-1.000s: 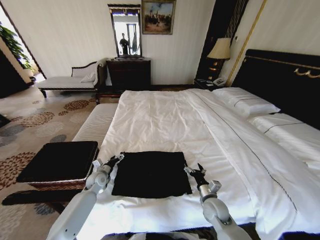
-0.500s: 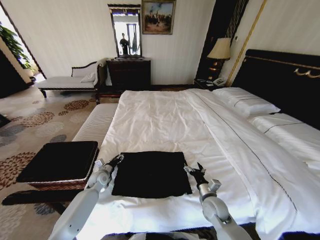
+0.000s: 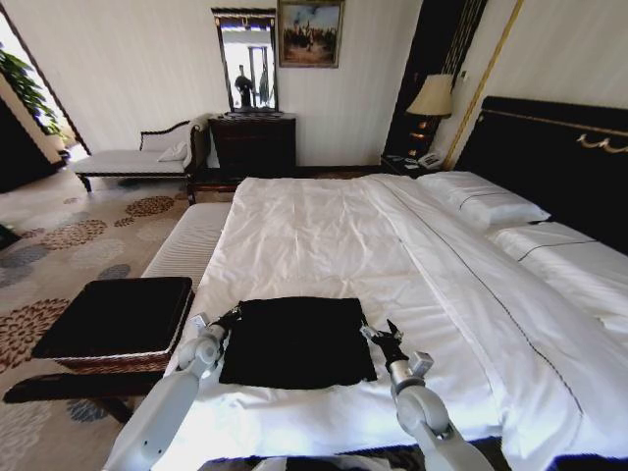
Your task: Fold the clothes on the bed and place them into the basket.
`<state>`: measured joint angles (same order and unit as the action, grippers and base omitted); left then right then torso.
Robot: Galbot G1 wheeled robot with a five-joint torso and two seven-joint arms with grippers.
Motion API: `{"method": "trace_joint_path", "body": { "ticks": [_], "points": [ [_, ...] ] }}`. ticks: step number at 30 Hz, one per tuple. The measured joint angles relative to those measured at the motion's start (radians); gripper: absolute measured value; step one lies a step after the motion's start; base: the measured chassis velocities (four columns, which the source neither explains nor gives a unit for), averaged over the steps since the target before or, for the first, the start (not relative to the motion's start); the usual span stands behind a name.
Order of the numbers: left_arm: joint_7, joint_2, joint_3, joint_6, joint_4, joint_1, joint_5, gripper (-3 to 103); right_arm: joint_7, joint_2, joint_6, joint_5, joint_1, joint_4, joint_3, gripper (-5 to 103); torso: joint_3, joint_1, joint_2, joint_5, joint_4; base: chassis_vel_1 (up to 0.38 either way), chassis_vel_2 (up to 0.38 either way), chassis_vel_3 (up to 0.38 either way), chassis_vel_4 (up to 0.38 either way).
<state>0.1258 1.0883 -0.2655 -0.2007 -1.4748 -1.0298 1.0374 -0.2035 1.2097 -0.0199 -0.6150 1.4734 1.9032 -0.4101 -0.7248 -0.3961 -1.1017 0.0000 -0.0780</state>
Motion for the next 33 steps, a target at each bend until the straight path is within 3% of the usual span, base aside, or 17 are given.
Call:
{"method": "trace_joint_path", "body": {
  "ticks": [4, 7, 8, 11, 14, 21, 30, 33],
  "points": [
    [0.005, -0.004, -0.005, 0.006, -0.012, -0.003, -0.005, 0, -0.015, -0.009, -0.017, -0.028, -0.022, -0.001, 0.007, 100, 0.0, 0.0, 0.0, 0.0, -0.0001, 0.0, 0.0, 0.0, 0.0],
    [0.01, -0.01, -0.015, 0.011, -0.041, -0.02, -0.017, 0, -0.061, -0.067, -0.095, -0.196, -0.12, -0.01, 0.034, 100, 0.0, 0.0, 0.0, 0.0, -0.0001, 0.0, 0.0, 0.0, 0.0],
    [0.01, -0.01, -0.015, 0.011, -0.041, -0.02, -0.017, 0, -0.061, -0.067, -0.095, -0.196, -0.12, -0.01, 0.034, 100, 0.0, 0.0, 0.0, 0.0, -0.0001, 0.0, 0.0, 0.0, 0.0],
    [0.015, -0.009, -0.028, 0.016, -0.07, -0.04, -0.029, 0, -0.083, -0.136, -0.173, -0.374, -0.325, -0.125, 0.108, 100, 0.0, 0.0, 0.0, -0.0001, 0.0006, 0.0, 0.0, 0.0, 0.0],
    [0.017, -0.009, -0.036, 0.018, -0.082, -0.049, -0.033, 0, -0.086, -0.144, -0.212, -0.442, -0.424, -0.22, 0.152, 100, 0.0, 0.0, 0.0, 0.0, 0.0006, 0.0, 0.0, 0.0, 0.0],
    [0.019, -0.018, -0.048, 0.018, -0.102, -0.063, -0.031, 0, -0.074, -0.112, -0.238, -0.455, -0.574, -0.467, 0.227, 100, 0.0, 0.0, 0.0, 0.0001, 0.0004, 0.0, 0.0, 0.0, 0.0],
    [0.016, -0.028, -0.04, 0.018, -0.095, -0.048, -0.027, 0, -0.043, -0.114, -0.243, -0.453, -0.562, -0.499, 0.218, 101, 0.0, 0.0, 0.0, 0.0, 0.0, 0.0, 0.0, 0.0, 0.0],
    [0.015, -0.027, -0.037, 0.018, -0.094, -0.046, -0.027, 0, -0.04, -0.115, -0.252, -0.473, -0.555, -0.486, 0.218, 96, 0.0, 0.0, 0.0, -0.0001, 0.0, 0.0, 0.0, 0.0, 0.0]
  ]
}}
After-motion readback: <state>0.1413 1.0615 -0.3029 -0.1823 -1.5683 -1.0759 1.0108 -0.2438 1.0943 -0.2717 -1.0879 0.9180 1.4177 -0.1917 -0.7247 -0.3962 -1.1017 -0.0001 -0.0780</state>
